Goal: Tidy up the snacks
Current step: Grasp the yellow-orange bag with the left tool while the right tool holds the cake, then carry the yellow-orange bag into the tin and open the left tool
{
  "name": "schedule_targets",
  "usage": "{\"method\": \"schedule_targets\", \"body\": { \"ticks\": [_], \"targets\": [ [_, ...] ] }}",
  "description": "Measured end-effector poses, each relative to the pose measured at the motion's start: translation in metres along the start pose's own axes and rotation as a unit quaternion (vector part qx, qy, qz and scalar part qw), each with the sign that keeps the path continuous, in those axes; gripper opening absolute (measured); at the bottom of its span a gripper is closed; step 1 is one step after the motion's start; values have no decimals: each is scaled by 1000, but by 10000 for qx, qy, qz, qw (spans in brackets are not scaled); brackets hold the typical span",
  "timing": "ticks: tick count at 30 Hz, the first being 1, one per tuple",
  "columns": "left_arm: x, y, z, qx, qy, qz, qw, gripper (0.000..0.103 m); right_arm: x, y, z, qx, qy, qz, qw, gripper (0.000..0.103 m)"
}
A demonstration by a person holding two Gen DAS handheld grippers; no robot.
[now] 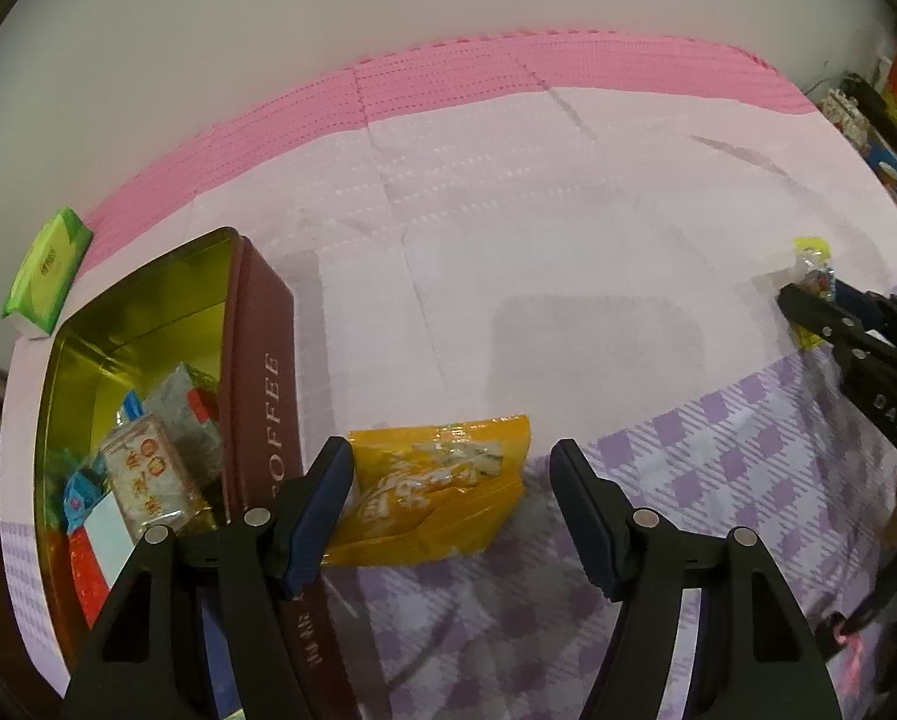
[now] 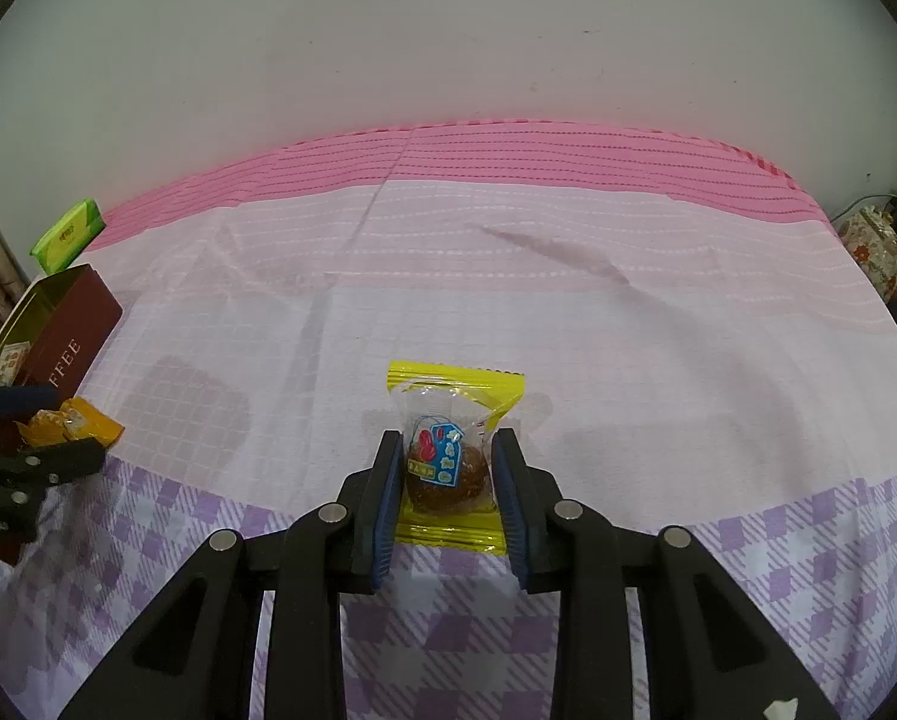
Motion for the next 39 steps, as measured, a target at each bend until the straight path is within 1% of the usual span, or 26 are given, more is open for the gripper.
{"method": "schedule_targets", "body": {
  "ticks": [3,5,6,8,9,17,26,34,39],
  "targets": [
    [-6,3,3,-55,86,81,9999,67,0,0,0,34,-21,9,10000,29],
    [-9,3,6,-47,102,122,9999,64,0,0,0,34,-24,10,10000,29],
    [-9,2,5,-78,83,106,9999,62,0,0,0,34,-25,10,10000,29],
    [-11,1,4,-75,-53,16,10000,53,0,0,0,35,-25,10,10000,29],
    [-11,1,4,-62,-108,-43,9999,53,1,0,0,36,-25,12,10000,29],
    [-13,-7,-2,-61,-167,-141,9997,46,1,1,0,37,-29,9,10000,29],
    [-12,-21,-15,-23,-247,-264,9993,44,1,0,0,39,-40,6,10000,29],
    [-7,-25,-43,-213,-304,-374,9986,44,3,0,0,50,-100,-39,9999,29],
    [3,-23,-64,-386,-365,-509,9973,44,4,1,0,55,-139,-62,9999,30]
  ]
}}
Point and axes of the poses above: each gripper's, at about its wrist camera, not at the fingertips, and z roughly the way its jaws point, x to its left, y to its top, the point moved 6 cm from there along z, roughly the way its jaws point, and after that the axes turned 2 degrees about x, right-handed, at the moved point
